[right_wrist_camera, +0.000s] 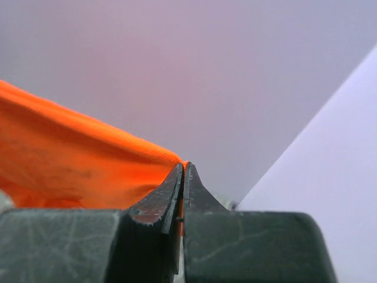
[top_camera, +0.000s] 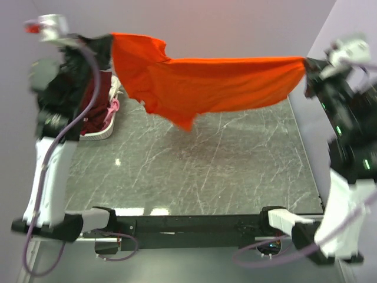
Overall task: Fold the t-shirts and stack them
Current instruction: Flatten the tshirt out
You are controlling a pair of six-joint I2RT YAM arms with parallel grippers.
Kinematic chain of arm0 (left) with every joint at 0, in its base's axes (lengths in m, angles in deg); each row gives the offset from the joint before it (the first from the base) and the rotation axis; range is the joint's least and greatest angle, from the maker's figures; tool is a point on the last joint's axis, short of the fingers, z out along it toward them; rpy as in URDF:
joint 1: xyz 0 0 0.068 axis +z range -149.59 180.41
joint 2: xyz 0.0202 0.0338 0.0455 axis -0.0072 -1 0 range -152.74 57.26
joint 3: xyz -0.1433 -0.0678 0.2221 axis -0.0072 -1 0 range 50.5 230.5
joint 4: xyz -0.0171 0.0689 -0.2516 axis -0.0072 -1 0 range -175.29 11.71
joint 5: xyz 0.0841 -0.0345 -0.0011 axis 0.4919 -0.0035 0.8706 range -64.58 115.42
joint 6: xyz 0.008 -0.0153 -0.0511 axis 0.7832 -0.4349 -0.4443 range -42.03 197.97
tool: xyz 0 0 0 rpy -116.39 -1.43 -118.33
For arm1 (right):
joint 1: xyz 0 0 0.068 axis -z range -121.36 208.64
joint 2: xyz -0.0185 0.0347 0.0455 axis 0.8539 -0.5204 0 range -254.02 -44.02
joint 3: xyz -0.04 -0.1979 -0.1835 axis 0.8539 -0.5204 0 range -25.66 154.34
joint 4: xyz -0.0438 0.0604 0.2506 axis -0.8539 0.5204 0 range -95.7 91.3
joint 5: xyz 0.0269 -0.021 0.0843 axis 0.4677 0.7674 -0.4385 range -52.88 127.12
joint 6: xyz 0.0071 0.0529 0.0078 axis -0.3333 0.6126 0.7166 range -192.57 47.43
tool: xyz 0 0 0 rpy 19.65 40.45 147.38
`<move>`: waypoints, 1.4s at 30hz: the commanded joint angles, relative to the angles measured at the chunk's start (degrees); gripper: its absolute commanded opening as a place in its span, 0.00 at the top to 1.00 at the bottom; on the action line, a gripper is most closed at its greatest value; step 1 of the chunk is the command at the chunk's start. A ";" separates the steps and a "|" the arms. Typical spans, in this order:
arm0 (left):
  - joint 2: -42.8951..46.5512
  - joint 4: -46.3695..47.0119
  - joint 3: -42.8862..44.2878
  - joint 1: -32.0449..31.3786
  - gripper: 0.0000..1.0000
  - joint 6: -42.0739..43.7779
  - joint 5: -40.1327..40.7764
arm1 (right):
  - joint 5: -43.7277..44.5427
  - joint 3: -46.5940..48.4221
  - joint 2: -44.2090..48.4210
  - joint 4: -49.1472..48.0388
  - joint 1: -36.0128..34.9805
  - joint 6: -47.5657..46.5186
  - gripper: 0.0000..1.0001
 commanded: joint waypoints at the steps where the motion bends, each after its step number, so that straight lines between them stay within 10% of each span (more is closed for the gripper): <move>1: 6.24 7.45 0.58 -0.09 1.00 -3.32 -1.35 | 2.29 -3.02 7.80 -5.85 0.38 0.05 1.00; 16: 18.90 10.89 1.63 -0.09 1.00 -5.52 -3.55 | 8.45 3.14 15.28 -3.12 0.47 2.16 1.00; 27: 17.42 16.33 -26.00 -0.09 1.00 -5.87 -2.76 | 6.08 -35.33 16.34 -18.66 0.99 3.92 1.00; 34: 0.74 27.32 -43.72 0.43 1.00 -7.98 -1.71 | 2.21 -60.05 3.09 -36.68 3.81 1.91 1.00; 42: -37.59 19.87 -20.74 4.30 1.00 -9.65 -6.80 | 4.57 -49.18 -30.13 -38.99 3.81 0.50 1.00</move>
